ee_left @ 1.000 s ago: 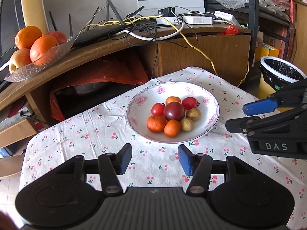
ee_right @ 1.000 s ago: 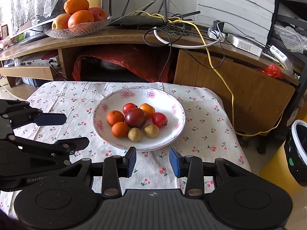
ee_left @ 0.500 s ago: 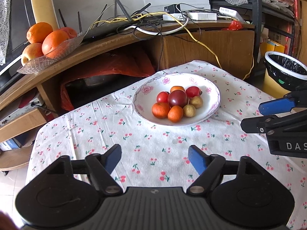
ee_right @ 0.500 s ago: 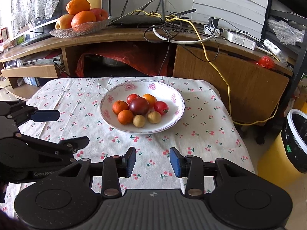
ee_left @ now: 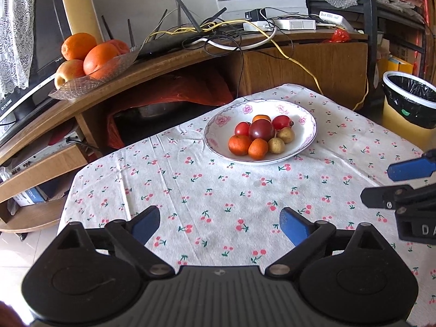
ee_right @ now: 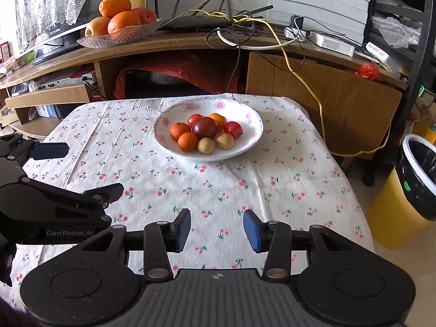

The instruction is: Organize fruits

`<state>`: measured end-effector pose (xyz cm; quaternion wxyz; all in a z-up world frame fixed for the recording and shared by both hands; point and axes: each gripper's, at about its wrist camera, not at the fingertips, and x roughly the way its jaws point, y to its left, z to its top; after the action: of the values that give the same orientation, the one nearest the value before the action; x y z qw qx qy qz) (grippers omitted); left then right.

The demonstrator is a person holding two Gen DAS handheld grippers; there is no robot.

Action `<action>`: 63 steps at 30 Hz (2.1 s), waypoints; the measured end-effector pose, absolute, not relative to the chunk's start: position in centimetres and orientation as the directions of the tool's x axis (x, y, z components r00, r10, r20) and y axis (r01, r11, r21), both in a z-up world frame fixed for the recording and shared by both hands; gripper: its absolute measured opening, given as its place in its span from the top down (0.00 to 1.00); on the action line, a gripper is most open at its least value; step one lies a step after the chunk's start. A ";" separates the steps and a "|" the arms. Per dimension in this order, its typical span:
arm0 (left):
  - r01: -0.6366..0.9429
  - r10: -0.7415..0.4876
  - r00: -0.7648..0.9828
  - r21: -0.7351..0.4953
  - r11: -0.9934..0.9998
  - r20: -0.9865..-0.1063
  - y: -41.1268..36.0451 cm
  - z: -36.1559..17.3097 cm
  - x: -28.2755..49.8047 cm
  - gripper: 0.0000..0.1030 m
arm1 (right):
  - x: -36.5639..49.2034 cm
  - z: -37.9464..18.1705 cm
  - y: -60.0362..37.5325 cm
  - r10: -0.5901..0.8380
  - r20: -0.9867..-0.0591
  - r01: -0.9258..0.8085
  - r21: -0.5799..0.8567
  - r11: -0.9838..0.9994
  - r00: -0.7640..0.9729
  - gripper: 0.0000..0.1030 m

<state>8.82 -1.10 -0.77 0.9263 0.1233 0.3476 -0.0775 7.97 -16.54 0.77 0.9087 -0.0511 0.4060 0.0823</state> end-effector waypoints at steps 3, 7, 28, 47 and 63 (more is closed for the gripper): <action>0.227 -0.057 0.745 0.172 0.959 -0.664 -1.1 -0.7 8.0 0.00 | 7.4 0.5 -16.4 0.110 -0.754 -0.191 -0.021 0.981 0.648 0.64; 0.222 -0.039 0.750 0.196 0.955 -0.660 -1.3 -0.7 6.9 0.00 | 6.6 0.4 -16.2 0.111 -0.757 -0.188 -0.016 0.982 0.643 0.63; 0.212 -0.009 0.765 0.239 0.948 -0.644 -1.5 0.3 2.8 0.00 | 3.1 1.1 -15.6 0.132 -0.750 -0.171 0.025 0.985 0.648 0.63; 0.210 -0.006 0.751 0.230 0.950 -0.661 -1.3 0.0 0.8 0.00 | 1.0 1.1 -15.2 0.123 -0.753 -0.167 0.018 0.986 0.646 0.62; 0.212 0.007 0.751 0.252 0.944 -0.660 -1.5 -0.4 0.3 0.00 | 0.4 0.9 -14.8 0.110 -0.759 -0.167 0.002 0.986 0.642 0.62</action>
<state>0.26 -1.46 -0.41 0.9225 0.1574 0.3481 -0.0555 0.45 -14.84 0.87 0.9054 -0.0338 0.4162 0.0764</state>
